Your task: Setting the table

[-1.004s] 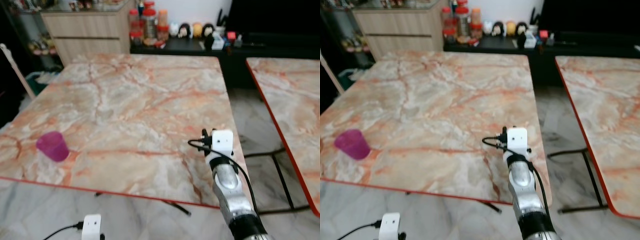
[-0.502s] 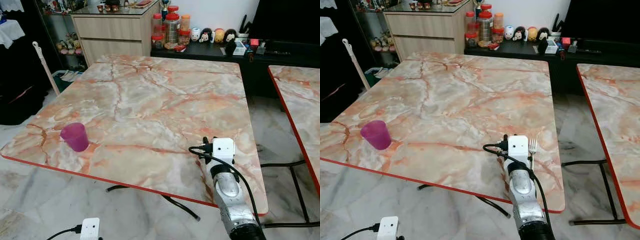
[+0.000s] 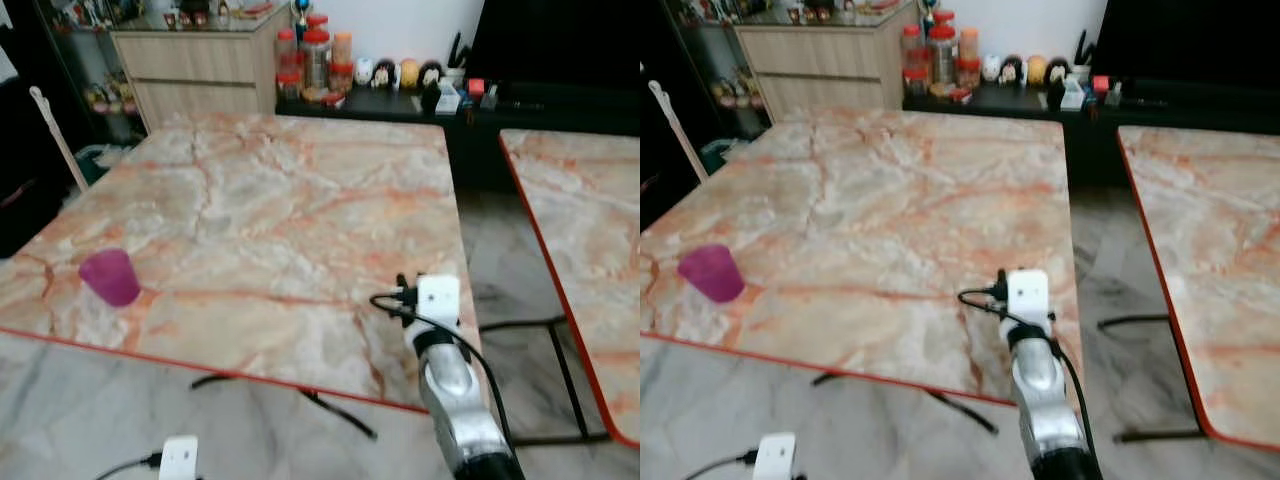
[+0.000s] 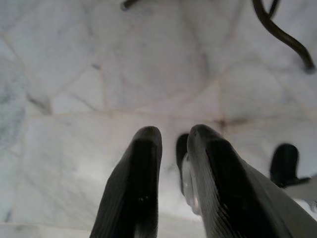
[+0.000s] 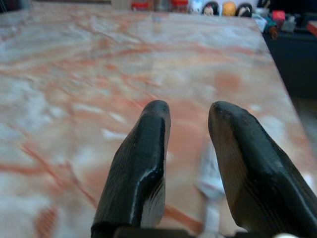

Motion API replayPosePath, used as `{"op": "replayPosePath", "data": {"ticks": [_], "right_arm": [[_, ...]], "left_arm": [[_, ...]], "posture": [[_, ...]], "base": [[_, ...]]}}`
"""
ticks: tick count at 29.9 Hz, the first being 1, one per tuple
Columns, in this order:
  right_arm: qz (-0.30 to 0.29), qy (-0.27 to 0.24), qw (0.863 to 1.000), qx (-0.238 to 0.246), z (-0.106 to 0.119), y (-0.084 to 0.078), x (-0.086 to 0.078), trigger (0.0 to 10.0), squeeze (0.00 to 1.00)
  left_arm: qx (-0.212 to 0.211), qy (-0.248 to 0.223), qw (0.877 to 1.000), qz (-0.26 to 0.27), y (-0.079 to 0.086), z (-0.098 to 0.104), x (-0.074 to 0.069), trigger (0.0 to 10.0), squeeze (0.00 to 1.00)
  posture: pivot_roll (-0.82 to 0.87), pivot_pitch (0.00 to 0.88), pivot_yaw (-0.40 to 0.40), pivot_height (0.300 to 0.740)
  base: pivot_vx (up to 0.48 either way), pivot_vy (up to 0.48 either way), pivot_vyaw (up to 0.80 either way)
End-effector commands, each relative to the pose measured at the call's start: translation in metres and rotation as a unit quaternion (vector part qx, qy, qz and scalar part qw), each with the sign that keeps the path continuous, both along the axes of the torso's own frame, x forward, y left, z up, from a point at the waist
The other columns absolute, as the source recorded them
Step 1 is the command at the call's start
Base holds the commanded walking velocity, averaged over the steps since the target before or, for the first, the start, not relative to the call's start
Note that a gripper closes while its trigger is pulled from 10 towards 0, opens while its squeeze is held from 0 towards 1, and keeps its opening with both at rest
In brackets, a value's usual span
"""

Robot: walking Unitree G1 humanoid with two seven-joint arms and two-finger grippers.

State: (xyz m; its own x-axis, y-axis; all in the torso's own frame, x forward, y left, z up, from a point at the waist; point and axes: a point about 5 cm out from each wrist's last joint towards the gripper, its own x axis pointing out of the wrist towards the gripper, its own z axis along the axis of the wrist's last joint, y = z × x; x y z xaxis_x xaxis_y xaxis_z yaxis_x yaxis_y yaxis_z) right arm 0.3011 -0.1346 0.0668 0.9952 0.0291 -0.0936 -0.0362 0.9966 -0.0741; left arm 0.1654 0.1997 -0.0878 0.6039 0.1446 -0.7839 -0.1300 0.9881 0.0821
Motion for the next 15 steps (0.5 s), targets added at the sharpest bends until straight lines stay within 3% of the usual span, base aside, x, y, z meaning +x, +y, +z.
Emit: {"op": "replayPosePath", "data": {"ticks": [1, 11, 12, 15], "right_arm": [[-0.001, 0.001, 1.000, -0.002, 0.004, 0.000, 0.002, 10.0, 0.00], [-0.012, 0.037, 0.999, -0.015, -0.005, -0.003, -0.001, 10.0, 0.00], [-0.015, 0.043, 0.999, -0.016, -0.007, -0.004, -0.001, 10.0, 1.00], [-0.026, 0.057, 0.998, -0.014, -0.009, -0.005, -0.001, 10.0, 1.00]], "left_arm": [[0.003, 0.005, 1.000, 0.003, 0.003, -0.001, -0.003, 10.0, 0.00], [0.004, 0.007, 1.000, 0.002, 0.003, -0.001, -0.004, 10.0, 0.00], [0.005, 0.009, 1.000, 0.001, 0.003, -0.002, -0.004, 10.0, 0.00], [0.005, 0.009, 1.000, 0.002, 0.003, -0.002, -0.004, 10.0, 0.00]], "posture": [[-0.03, 0.000, 0.011, 0.732], [-0.03, 0.000, 0.010, 0.732], [-0.03, 0.000, 0.009, 0.732], [-0.03, 0.000, 0.007, 0.732]], "base": [[0.000, 0.000, 0.00], [0.000, 0.000, 0.00], [0.000, 0.000, 0.00], [0.000, 0.000, 0.00]]}}
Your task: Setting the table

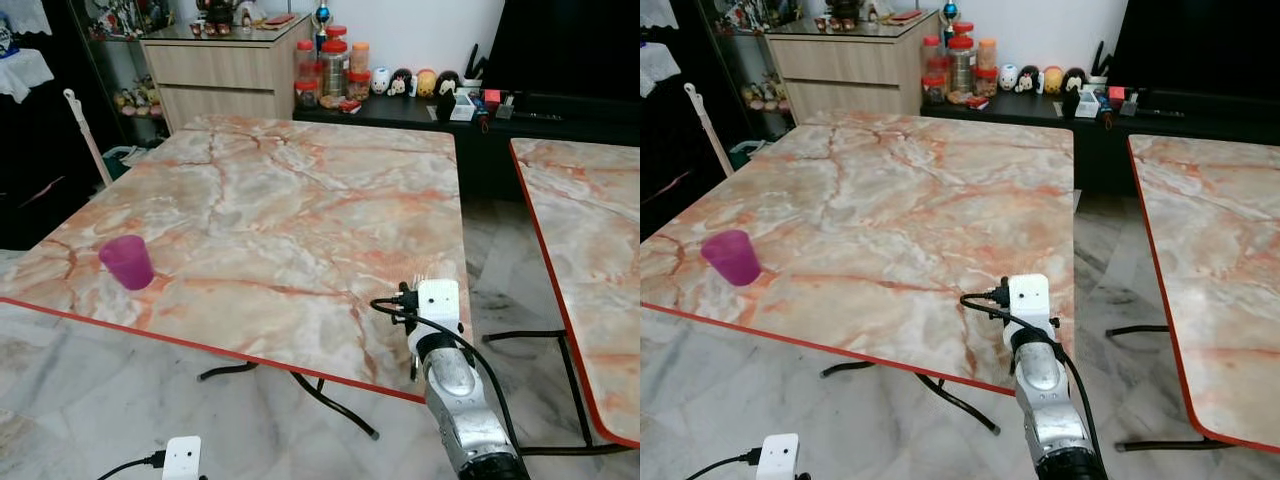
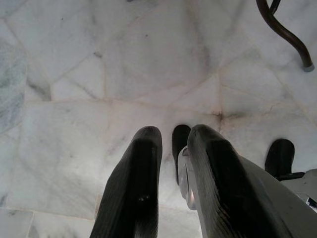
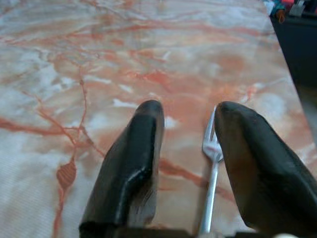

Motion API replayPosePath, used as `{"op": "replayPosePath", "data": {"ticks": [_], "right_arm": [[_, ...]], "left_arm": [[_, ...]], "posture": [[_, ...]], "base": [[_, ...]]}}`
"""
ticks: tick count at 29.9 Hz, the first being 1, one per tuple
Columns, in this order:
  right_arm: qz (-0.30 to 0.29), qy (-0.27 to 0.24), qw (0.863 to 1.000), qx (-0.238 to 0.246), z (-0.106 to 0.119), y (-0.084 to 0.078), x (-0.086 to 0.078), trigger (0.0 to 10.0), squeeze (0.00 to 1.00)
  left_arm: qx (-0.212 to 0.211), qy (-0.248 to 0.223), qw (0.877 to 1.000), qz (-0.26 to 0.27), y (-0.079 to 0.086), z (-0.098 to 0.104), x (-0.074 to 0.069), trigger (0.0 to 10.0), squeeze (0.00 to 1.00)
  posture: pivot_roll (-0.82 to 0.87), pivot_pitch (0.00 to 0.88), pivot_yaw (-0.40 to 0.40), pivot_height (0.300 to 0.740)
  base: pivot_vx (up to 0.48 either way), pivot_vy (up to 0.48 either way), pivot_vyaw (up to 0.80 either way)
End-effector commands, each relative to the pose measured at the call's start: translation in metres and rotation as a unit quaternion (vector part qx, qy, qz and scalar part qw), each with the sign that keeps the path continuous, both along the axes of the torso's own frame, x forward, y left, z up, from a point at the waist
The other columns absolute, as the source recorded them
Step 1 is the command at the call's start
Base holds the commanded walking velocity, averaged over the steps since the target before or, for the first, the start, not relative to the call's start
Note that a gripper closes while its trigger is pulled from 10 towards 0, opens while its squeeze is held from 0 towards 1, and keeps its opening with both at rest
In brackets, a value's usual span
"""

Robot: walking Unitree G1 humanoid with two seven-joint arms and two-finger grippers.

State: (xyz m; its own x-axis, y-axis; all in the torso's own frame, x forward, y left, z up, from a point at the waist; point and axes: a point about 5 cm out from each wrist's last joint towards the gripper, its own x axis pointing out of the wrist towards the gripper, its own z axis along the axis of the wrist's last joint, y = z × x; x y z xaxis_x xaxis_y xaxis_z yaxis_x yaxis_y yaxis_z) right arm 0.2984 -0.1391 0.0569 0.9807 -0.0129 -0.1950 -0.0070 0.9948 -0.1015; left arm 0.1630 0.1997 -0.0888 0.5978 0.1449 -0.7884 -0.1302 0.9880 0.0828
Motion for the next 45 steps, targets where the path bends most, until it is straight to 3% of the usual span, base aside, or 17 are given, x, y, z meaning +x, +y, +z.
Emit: {"op": "replayPosePath", "data": {"ticks": [1, 2, 3, 11, 19, 45], "right_arm": [[-0.014, 0.015, 1.000, 0.000, -0.001, -0.001, 0.002, 10.0, 1.00], [-0.014, 0.015, 1.000, 0.000, -0.001, -0.001, 0.002, 10.0, 1.00], [-0.022, 0.033, 0.999, -0.002, -0.005, -0.001, 0.002, 10.0, 0.00], [-0.043, 0.046, 0.998, 0.024, -0.007, -0.003, 0.001, 10.0, 0.00], [-0.058, 0.037, 0.997, 0.025, -0.003, -0.006, 0.002, 10.0, 0.00], [-0.096, 0.093, 0.991, 0.025, -0.018, -0.010, -0.002, 10.0, 0.00]], "left_arm": [[0.005, 0.005, 1.000, 0.001, 0.003, 0.000, -0.002, 10.0, 0.00], [0.005, 0.005, 1.000, 0.001, 0.003, 0.000, -0.002, 10.0, 0.00], [0.005, 0.005, 1.000, 0.001, 0.003, 0.000, -0.001, 10.0, 0.00], [0.006, 0.005, 1.000, -0.001, 0.004, 0.000, -0.001, 10.0, 0.00], [0.008, 0.005, 1.000, -0.005, 0.005, 0.000, -0.001, 10.0, 0.00], [0.005, 0.012, 1.000, -0.006, 0.005, -0.001, -0.002, 10.0, 0.00]], "posture": [[-0.03, 0.000, 0.007, 0.732], [-0.03, 0.000, 0.007, 0.732], [-0.03, 0.000, 0.008, 0.732], [-0.03, 0.000, 0.007, 0.732], [-0.03, 0.000, 0.008, 0.732], [-0.02, 0.000, 0.008, 0.732]], "base": [[0.000, 0.000, 0.00], [0.000, 0.000, 0.00], [0.000, 0.000, 0.00], [0.000, 0.000, 0.00], [0.000, 0.000, 0.00], [0.000, 0.000, 0.00]]}}
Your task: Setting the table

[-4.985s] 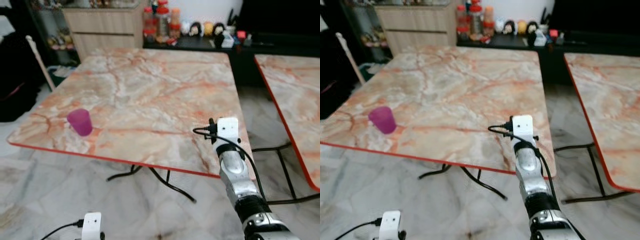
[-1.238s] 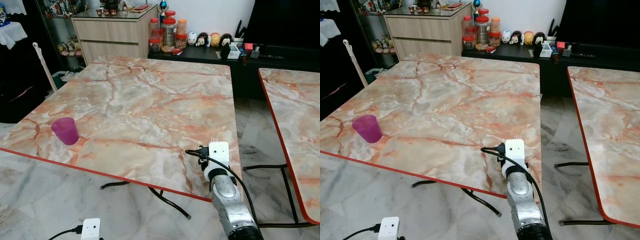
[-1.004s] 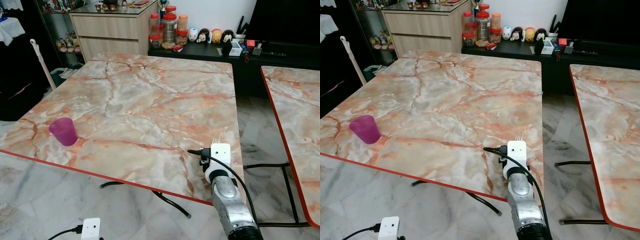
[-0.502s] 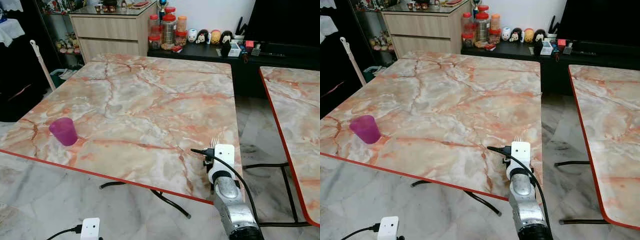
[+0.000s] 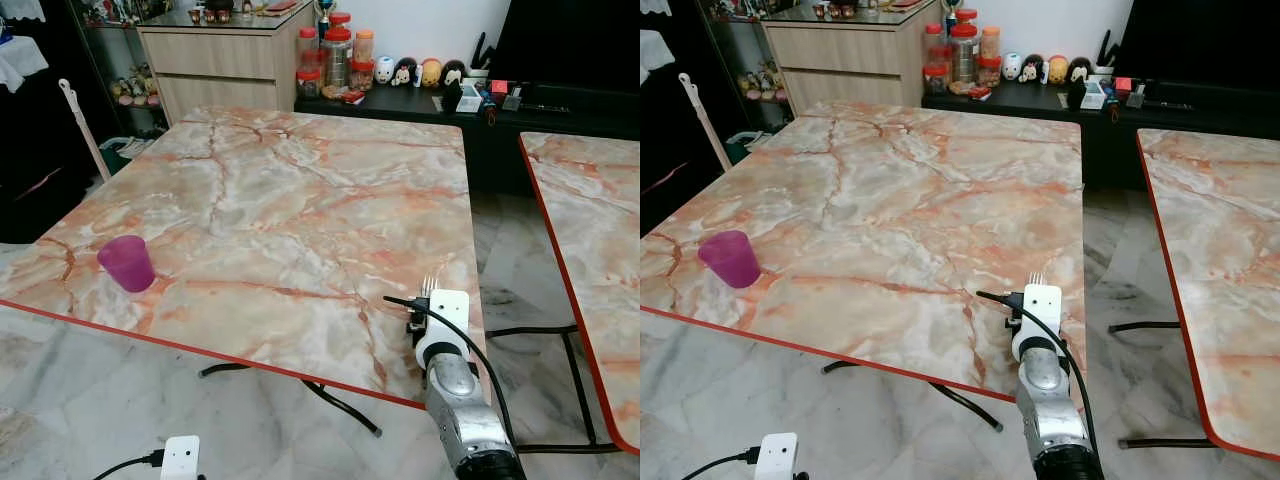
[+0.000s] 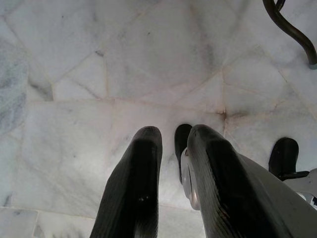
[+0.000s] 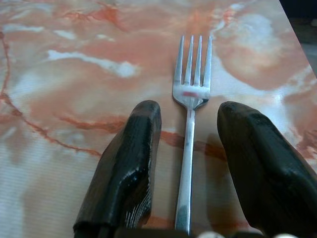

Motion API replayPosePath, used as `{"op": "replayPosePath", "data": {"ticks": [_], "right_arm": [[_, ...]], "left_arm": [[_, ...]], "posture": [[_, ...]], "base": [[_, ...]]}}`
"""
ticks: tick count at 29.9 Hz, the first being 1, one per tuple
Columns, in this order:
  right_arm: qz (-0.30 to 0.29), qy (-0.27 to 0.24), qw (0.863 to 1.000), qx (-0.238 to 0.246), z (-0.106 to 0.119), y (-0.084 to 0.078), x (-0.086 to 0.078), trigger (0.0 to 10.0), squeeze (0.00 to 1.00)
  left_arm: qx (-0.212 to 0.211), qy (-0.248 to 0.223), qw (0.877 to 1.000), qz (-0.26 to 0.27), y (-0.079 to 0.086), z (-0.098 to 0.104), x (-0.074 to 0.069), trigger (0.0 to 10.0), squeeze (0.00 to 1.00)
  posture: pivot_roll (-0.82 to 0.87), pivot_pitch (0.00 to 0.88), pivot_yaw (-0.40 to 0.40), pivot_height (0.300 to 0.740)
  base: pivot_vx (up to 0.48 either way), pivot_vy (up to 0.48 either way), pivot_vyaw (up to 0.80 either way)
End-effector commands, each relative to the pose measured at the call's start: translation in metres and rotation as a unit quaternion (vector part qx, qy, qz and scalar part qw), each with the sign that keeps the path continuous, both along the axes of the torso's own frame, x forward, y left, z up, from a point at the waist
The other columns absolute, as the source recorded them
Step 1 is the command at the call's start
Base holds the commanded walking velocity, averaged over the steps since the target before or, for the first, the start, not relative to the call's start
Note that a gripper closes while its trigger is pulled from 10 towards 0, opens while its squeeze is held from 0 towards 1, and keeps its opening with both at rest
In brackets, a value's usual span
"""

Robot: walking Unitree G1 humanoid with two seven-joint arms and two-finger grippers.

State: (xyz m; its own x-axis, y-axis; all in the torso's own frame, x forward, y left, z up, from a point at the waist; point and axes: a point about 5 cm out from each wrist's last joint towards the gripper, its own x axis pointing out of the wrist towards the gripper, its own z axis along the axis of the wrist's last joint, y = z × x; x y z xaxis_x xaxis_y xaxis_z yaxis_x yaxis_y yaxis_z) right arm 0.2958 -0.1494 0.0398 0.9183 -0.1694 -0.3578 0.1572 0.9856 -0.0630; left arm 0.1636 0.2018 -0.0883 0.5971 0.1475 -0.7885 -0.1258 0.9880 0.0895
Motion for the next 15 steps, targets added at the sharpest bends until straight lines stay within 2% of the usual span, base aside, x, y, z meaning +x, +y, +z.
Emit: {"op": "replayPosePath", "data": {"ticks": [1, 14, 15], "right_arm": [[-0.009, 0.015, 1.000, 0.003, -0.003, 0.000, 0.001, 10.0, 0.00], [-0.017, 0.055, 0.998, 0.033, -0.013, -0.001, -0.002, 10.0, 0.00], [-0.016, 0.057, 0.998, 0.036, -0.013, 0.000, -0.002, 0.6, 0.00]], "left_arm": [[0.002, 0.012, 1.000, -0.004, 0.003, -0.001, -0.003, 10.0, 0.00], [-0.002, 0.017, 1.000, -0.006, 0.002, -0.002, -0.004, 10.0, 0.00], [-0.003, 0.019, 1.000, -0.007, 0.001, -0.003, -0.005, 10.0, 0.00]], "posture": [[-0.02, 0.000, 0.008, 0.732], [-0.02, 0.000, 0.009, 0.732], [-0.01, 0.000, 0.011, 0.732]], "base": [[0.000, 0.000, 0.00], [0.000, 0.000, 0.00], [0.000, 0.000, 0.00]]}}
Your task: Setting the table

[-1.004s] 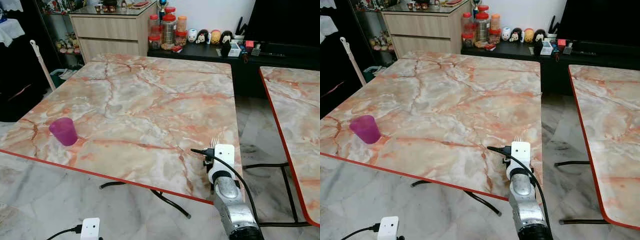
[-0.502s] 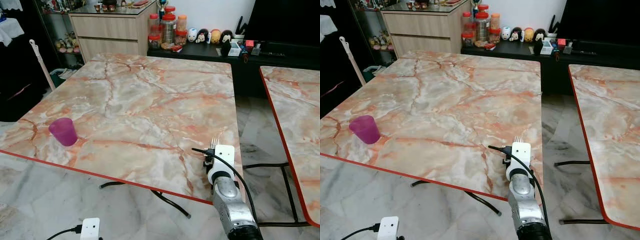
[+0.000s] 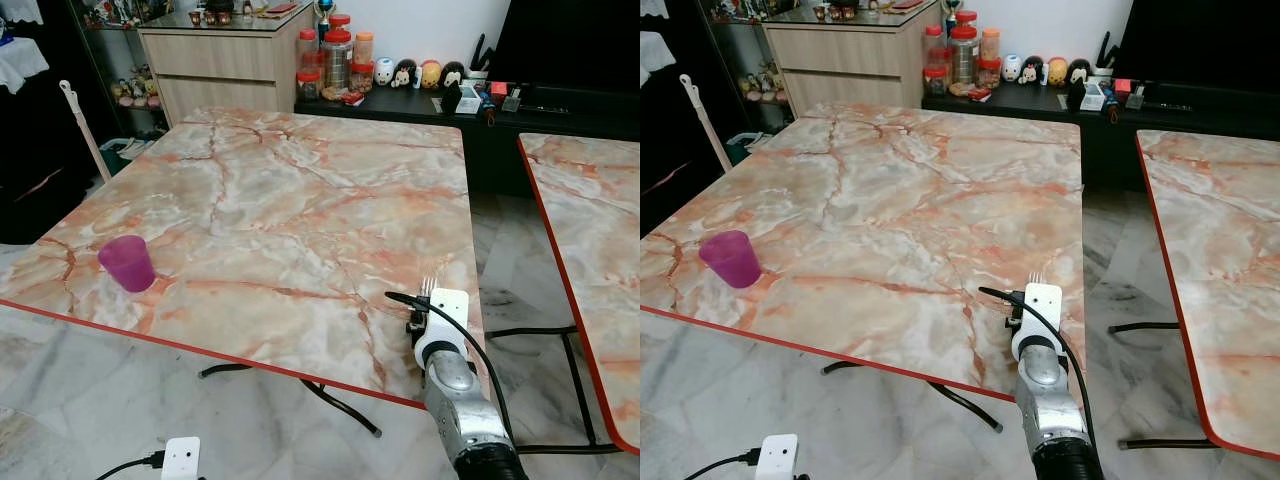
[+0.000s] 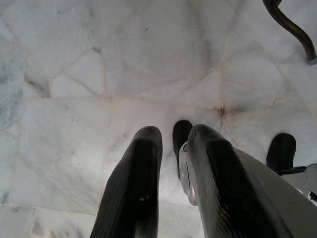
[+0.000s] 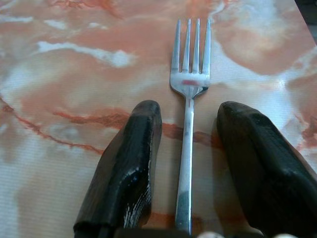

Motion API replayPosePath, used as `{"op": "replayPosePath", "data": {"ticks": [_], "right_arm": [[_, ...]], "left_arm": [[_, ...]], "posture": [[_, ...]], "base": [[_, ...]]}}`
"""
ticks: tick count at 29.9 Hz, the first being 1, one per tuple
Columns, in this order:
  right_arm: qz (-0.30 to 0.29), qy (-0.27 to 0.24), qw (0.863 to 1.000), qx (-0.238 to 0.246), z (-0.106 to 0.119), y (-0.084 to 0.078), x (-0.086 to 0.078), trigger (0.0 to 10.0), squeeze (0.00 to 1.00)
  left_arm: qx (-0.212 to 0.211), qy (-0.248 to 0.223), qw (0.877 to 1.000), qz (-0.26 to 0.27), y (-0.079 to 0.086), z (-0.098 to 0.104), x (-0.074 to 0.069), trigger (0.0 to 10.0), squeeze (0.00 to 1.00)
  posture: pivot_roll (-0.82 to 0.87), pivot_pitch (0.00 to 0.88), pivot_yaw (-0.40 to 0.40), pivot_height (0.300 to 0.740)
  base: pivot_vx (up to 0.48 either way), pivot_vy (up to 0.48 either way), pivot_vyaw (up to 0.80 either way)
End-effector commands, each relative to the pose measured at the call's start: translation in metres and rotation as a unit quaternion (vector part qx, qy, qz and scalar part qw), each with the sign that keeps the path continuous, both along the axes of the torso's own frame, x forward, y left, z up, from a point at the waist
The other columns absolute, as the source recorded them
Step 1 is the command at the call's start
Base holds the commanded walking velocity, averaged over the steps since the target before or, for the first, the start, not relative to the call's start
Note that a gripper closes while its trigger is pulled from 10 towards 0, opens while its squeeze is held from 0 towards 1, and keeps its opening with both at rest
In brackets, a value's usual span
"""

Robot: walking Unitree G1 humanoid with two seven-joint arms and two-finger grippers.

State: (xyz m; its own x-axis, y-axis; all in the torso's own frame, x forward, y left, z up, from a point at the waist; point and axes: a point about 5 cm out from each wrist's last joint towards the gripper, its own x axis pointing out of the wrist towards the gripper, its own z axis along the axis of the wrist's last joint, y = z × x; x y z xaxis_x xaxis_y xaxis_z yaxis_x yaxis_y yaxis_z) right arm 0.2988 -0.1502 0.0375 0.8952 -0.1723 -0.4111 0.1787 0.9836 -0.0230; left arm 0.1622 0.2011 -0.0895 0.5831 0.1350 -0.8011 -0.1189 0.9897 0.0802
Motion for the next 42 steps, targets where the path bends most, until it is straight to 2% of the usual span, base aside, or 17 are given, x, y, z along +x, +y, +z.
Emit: {"op": "replayPosePath", "data": {"ticks": [1, 27, 29, 31, 34, 35, 36, 37, 42], "right_arm": [[-0.002, 0.035, 0.999, 0.014, -0.011, 0.001, -0.005, 0.0, 0.00], [0.029, 0.021, 0.999, 0.022, -0.004, 0.008, 0.003, 0.0, 0.00], [0.037, 0.014, 0.999, 0.017, -0.001, 0.009, 0.005, 0.0, 0.00], [0.060, -0.024, 0.998, 0.008, 0.010, 0.015, 0.011, 0.0, 0.00], [0.071, -0.049, 0.996, 0.007, 0.018, 0.018, 0.013, 0.0, 0.00], [0.088, -0.082, 0.993, 0.003, 0.027, 0.022, 0.017, 7.9, 0.00], [0.097, -0.096, 0.991, -0.003, 0.032, 0.024, 0.018, 7.9, 0.00], [0.103, -0.109, 0.989, -0.002, 0.036, 0.026, 0.019, 10.0, 0.00], [0.135, -0.185, 0.973, -0.008, 0.060, 0.036, 0.024, 10.0, 0.00]], "left_arm": [[0.001, 0.012, 1.000, -0.005, 0.002, -0.002, -0.005, 10.0, 0.00], [-0.009, 0.019, 1.000, -0.009, -0.004, -0.004, -0.005, 10.0, 0.00], [-0.009, 0.018, 1.000, -0.009, -0.004, -0.003, -0.005, 10.0, 0.00], [-0.007, 0.015, 1.000, -0.007, -0.004, -0.003, -0.004, 10.0, 0.00], [-0.006, 0.014, 1.000, -0.006, -0.004, -0.003, -0.004, 10.0, 0.00], [-0.006, 0.013, 1.000, -0.005, -0.004, -0.002, -0.003, 10.0, 0.00], [-0.005, 0.013, 1.000, -0.005, -0.004, -0.002, -0.002, 10.0, 0.00], [-0.005, 0.012, 1.000, -0.005, -0.004, -0.002, -0.002, 10.0, 0.00], [-0.001, 0.007, 1.000, -0.003, -0.004, -0.001, 0.000, 10.0, 0.00]], "posture": [[-0.02, 0.000, 0.013, 0.732], [-0.02, 0.000, 0.002, 0.732], [-0.02, 0.000, 0.002, 0.732], [-0.02, 0.000, 0.000, 0.732], [-0.02, 0.000, 0.000, 0.732], [-0.02, 0.000, 0.000, 0.732], [-0.02, 0.000, -0.001, 0.732], [-0.02, 0.000, 0.000, 0.732], [-0.02, 0.000, -0.003, 0.732]], "base": [[0.000, 0.000, 0.00], [0.000, 0.000, 0.00], [0.000, 0.000, 0.00], [0.000, 0.000, 0.00], [0.000, 0.000, 0.00], [0.000, 0.000, 0.00], [0.000, 0.000, 0.00], [0.000, 0.000, 0.00], [0.000, 0.000, 0.00]]}}
